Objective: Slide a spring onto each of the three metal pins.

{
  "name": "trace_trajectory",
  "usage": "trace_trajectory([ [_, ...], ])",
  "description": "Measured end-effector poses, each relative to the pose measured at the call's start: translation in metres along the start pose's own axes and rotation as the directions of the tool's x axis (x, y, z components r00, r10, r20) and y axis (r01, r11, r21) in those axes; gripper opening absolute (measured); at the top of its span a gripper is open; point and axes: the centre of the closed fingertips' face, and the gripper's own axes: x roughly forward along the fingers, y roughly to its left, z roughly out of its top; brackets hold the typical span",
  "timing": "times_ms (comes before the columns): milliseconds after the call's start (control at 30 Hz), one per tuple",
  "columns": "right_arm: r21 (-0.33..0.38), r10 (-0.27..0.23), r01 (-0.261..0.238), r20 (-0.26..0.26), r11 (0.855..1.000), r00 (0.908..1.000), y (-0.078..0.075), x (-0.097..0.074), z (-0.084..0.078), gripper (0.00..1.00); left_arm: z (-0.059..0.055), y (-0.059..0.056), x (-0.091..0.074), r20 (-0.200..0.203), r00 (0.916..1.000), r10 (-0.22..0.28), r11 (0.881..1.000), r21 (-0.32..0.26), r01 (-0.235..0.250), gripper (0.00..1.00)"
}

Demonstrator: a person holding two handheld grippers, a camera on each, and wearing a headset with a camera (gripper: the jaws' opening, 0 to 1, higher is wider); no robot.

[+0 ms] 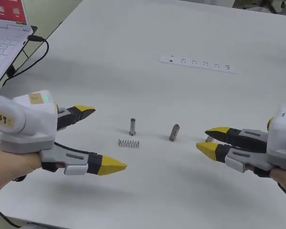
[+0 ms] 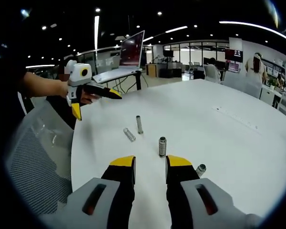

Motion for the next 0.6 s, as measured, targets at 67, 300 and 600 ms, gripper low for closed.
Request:
trace_trajectory([
  [67, -0.001, 0.009, -0.009, -0.020, 1.000, 0.9998, 0.003, 0.001, -0.007, 0.23, -0.001, 0.001, -0.001, 0.000, 1.0000, 0.001, 1.000, -0.002, -0.001, 0.98],
  [300, 0.008, 0.015, -0.015, -0.037, 1.000, 0.9992, 0.008, 0.002, -0.015, 0.23, -0.006, -0.002, 0.001, -0.009, 0.9999, -0.005, 1.000, -0.007, 0.005, 0.98],
  [600, -0.040, 0.075, -0.078, -0.072, 0.996, 0.9946, 0.020, 0.023, -0.010, 0.22, -0.005, -0.005, 0.000, -0.007, 1.0000, -0.007, 1.000, -0.013, 0.007, 0.98],
])
